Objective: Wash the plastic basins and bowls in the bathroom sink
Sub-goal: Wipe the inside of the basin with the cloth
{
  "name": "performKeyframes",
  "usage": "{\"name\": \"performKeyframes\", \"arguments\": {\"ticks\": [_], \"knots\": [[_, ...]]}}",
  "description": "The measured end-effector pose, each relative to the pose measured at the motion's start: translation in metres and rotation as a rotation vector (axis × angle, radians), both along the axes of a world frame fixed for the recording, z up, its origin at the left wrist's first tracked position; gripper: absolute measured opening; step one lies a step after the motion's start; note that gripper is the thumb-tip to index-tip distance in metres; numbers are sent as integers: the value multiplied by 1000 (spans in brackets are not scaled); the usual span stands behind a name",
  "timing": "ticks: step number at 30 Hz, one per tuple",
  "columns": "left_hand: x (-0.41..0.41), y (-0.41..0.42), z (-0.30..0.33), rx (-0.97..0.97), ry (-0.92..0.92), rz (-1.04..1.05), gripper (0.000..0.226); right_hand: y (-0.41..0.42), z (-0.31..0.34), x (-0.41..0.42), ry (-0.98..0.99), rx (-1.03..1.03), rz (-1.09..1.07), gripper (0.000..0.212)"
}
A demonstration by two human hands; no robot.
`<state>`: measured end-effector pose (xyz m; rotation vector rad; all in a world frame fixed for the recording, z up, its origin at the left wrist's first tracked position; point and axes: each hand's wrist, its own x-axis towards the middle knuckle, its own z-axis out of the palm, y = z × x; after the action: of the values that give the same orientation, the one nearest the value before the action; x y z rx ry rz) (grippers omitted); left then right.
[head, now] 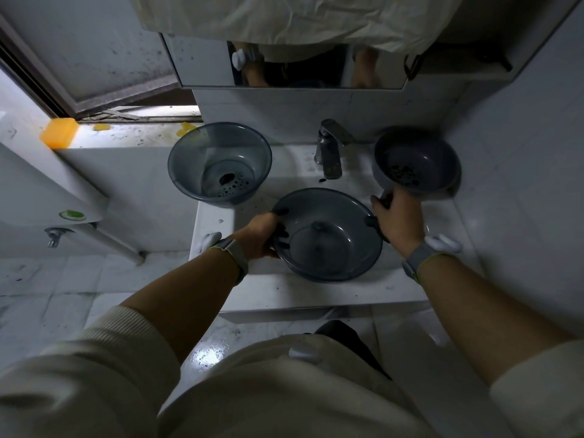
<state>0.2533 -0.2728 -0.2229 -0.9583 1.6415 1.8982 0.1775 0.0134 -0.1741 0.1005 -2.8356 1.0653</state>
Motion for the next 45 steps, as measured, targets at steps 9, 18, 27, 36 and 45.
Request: {"name": "performKeyframes", "arguments": {"ticks": [9, 18, 27, 36, 45], "knots": [[0, 8, 7, 8, 110, 11, 40, -63, 12, 12, -15, -101, 265, 24], [2, 19, 11, 34, 248, 91, 25, -85, -11, 43, -226, 624, 625, 56], [8, 24, 19, 58, 325, 89, 28, -107, -17, 62, -167, 662, 832, 30], [18, 24, 21, -106, 416, 86, 41, -74, -17, 22, 80, 605, 506, 16], [-1, 34, 25, -148, 545, 142, 57, -45, -36, 52, -172, 579, 497, 21]]}}
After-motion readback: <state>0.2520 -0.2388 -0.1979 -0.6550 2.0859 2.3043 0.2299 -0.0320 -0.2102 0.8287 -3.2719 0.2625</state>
